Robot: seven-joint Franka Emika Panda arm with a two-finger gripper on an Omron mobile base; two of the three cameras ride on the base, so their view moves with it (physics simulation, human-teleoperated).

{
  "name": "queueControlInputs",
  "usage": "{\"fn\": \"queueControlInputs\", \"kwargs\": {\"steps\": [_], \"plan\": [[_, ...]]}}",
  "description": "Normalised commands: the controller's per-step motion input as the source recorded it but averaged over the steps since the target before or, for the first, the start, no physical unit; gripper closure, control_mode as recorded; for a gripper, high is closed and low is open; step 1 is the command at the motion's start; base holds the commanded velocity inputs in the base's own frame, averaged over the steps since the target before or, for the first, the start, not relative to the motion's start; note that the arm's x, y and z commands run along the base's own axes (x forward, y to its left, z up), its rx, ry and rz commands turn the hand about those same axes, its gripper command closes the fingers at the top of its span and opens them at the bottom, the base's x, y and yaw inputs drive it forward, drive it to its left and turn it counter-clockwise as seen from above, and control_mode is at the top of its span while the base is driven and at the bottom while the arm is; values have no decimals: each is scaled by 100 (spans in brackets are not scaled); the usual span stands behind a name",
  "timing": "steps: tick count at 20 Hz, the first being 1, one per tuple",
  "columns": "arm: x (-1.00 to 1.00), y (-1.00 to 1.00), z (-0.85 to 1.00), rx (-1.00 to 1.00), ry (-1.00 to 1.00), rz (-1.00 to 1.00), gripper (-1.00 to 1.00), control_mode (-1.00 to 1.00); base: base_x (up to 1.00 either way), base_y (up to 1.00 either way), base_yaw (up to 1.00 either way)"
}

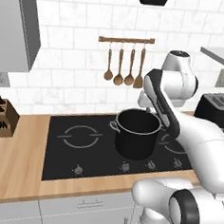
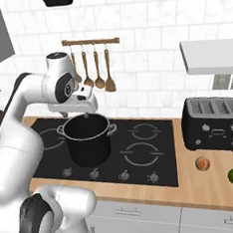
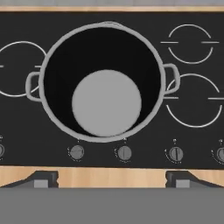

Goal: Put the onion and lime in the pot. Retrieve the spatula and lightly stir the vegetables in the pot.

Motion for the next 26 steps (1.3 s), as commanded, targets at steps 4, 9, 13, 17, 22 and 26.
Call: {"fn": "queueControlInputs", "kwargs": {"steps": [4, 9, 13, 17, 22, 26], "plan": [[-66, -75, 0, -14, -22, 0, -100, -100, 0, 0, 0], [-36, -96, -7, -22, -11, -9, -100, -100, 0, 0, 0], [-5, -100, -4, -13, -4, -24, -100, -100, 0, 0, 0], [0, -100, -7, -2, 0, -34, -100, -100, 0, 0, 0], [11, -100, -9, 0, 0, -37, -100, -100, 0, 0, 0], [41, -100, -38, 0, 8, -37, -100, -100, 0, 0, 0]]}}
